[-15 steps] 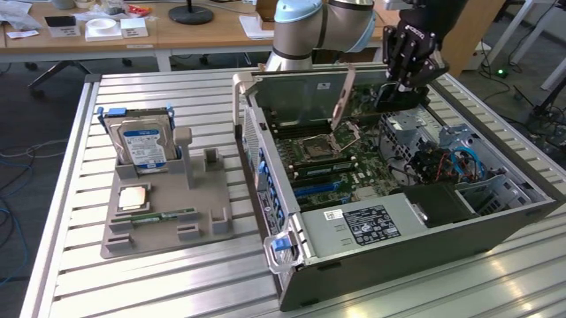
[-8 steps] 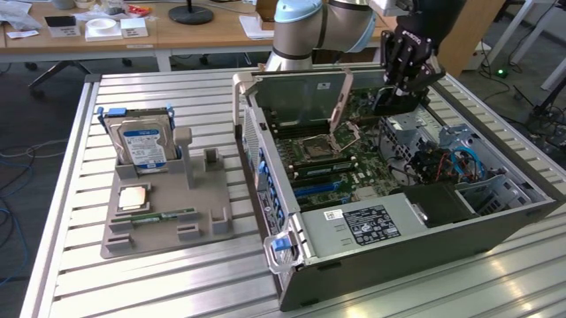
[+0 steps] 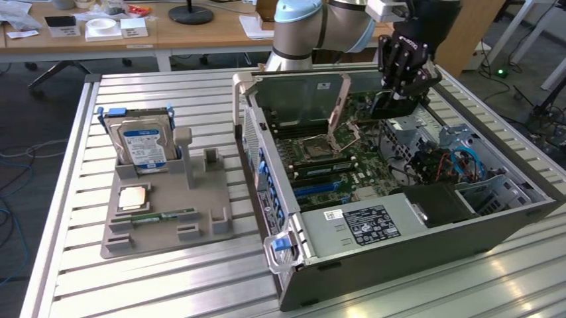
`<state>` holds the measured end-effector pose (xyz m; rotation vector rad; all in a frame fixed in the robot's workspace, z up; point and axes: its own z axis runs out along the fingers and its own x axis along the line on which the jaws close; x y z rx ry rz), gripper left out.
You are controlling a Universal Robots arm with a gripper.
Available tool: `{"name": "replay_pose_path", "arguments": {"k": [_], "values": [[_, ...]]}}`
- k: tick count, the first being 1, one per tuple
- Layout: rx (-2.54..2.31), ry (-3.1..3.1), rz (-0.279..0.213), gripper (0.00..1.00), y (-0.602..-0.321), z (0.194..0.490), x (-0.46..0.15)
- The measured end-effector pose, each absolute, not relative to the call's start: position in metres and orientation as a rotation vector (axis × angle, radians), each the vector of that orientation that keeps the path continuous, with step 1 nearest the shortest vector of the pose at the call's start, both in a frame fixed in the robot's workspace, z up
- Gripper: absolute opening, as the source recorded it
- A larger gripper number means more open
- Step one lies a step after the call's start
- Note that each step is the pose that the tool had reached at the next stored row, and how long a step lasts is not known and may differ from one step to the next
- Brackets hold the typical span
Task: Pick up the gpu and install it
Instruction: 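Insert the gpu into the slot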
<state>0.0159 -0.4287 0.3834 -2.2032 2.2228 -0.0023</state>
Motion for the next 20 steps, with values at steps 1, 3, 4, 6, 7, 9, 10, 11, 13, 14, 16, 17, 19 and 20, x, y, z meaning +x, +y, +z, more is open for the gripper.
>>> {"name": "replay_pose_path", "arguments": {"k": [1, 3, 4, 6, 7, 9, 10, 11, 13, 14, 16, 17, 19, 20], "values": [[-2.203, 2.223, -0.002, 0.27, -0.429, 0.383, 0.016], [-2.203, 2.223, -0.002, 0.27, -0.429, 0.383, 0.016], [-2.203, 2.223, -0.002, 0.27, -0.429, 0.383, 0.016], [-2.203, 2.223, -0.002, 0.27, -0.429, 0.383, 0.015], [-2.202, 2.223, -0.002, 0.27, -0.429, 0.383, 0.014], [-2.203, 2.223, -0.002, 0.27, -0.429, 0.383, 0.009], [-2.203, 2.223, -0.002, 0.27, -0.429, 0.383, 0.007], [-2.203, 2.223, -0.002, 0.27, -0.429, 0.383, 0.005], [-2.203, 2.223, -0.002, 0.27, -0.429, 0.381, 0.001], [-2.203, 2.223, -0.002, 0.27, -0.429, 0.38, 0.0], [-2.202, 2.222, -0.001, 0.27, -0.429, 0.378, -0.001], [-2.201, 2.221, 0.0, 0.27, -0.429, 0.376, -0.002], [-2.2, 2.221, 0.003, 0.27, -0.429, 0.374, -0.003], [-2.2, 2.22, 0.003, 0.27, -0.429, 0.373, -0.003]]}}
